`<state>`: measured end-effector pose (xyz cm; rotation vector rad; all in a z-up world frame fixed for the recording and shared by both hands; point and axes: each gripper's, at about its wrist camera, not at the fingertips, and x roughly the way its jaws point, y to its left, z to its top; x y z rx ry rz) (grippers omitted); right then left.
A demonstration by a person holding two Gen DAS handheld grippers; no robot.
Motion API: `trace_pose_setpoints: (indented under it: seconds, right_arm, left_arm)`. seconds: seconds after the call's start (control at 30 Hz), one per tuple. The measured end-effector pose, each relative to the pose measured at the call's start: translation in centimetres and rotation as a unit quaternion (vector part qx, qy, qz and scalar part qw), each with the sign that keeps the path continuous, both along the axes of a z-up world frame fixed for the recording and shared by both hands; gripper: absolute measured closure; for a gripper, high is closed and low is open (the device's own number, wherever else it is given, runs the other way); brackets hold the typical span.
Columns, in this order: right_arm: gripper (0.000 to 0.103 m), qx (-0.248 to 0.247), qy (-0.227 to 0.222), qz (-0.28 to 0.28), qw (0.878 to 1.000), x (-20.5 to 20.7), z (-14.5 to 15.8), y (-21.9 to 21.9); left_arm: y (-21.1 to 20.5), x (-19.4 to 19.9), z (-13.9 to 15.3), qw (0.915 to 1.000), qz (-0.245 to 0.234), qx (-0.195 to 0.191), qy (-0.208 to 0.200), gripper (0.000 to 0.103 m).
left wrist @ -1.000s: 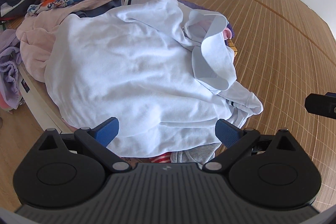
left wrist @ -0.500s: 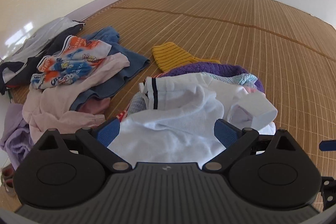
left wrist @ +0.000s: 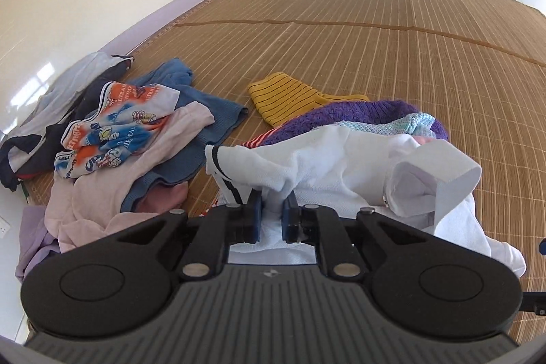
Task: Fold clothes
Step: 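Grasp the white polo shirt with the left gripper and lift it off the heap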
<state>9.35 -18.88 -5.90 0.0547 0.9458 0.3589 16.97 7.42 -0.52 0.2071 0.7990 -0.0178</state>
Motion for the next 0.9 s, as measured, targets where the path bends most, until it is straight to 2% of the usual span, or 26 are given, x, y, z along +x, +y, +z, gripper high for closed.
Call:
trace_pose_setpoints:
  seconds: [0.1,0.2,0.27,0.33,0.37,0.43,0.53,0.67,0.77,0.9]
  right_arm:
    - [0.022,0.024,-0.002,-0.007,1.0,0.7,-0.4,0.2]
    - [0.021,0.074,0.0,-0.013,0.997,2.2,-1.0,1.3]
    - [0.027,0.075,0.005,-0.021,0.997,3.3,-1.8,2.5]
    - [0.053,0.063,0.015,-0.039,0.997,4.4,-2.6,3.3]
    - [0.058,0.062,0.02,-0.049,0.997,4.7,-2.9,3.2]
    - [0.095,0.065,0.015,-0.073,0.995,4.8,-2.9,2.3]
    - [0.099,0.059,-0.023,-0.097,0.993,3.4,-1.1,-0.2]
    - [0.1,0.052,-0.082,-0.139,0.985,0.5,3.4,-5.5]
    - [0.1,0.045,-0.122,-0.164,0.978,-2.3,6.9,-10.1]
    - [0.1,0.04,-0.144,-0.161,0.976,-6.9,9.5,-14.8]
  left_arm:
    - [-0.1,-0.4,0.1,1.0,-0.004,0.001,0.001,0.089]
    - [-0.7,-1.0,1.3,1.0,-0.003,0.007,-0.006,0.089]
    - [-0.9,-1.4,1.7,1.0,-0.001,0.002,-0.007,0.089]
    - [-1.2,-2.0,2.1,0.9999,-0.004,0.003,-0.01,0.089]
    - [-1.4,-2.4,2.3,0.9999,-0.005,0.002,-0.012,0.089]
    - [-1.8,-3.2,2.7,0.9999,-0.007,0.002,-0.015,0.089]
    - [-2.8,-4.8,3.8,0.9997,-0.006,-0.005,-0.021,0.09]
    - [-5.2,-7.7,6.1,0.9991,0.0,-0.013,-0.04,0.09]
    - [-8.1,-10.8,7.8,0.9987,0.0,-0.021,-0.047,0.09]
    - [-13.0,-15.8,10.0,0.9989,-0.004,-0.02,-0.042,0.09]
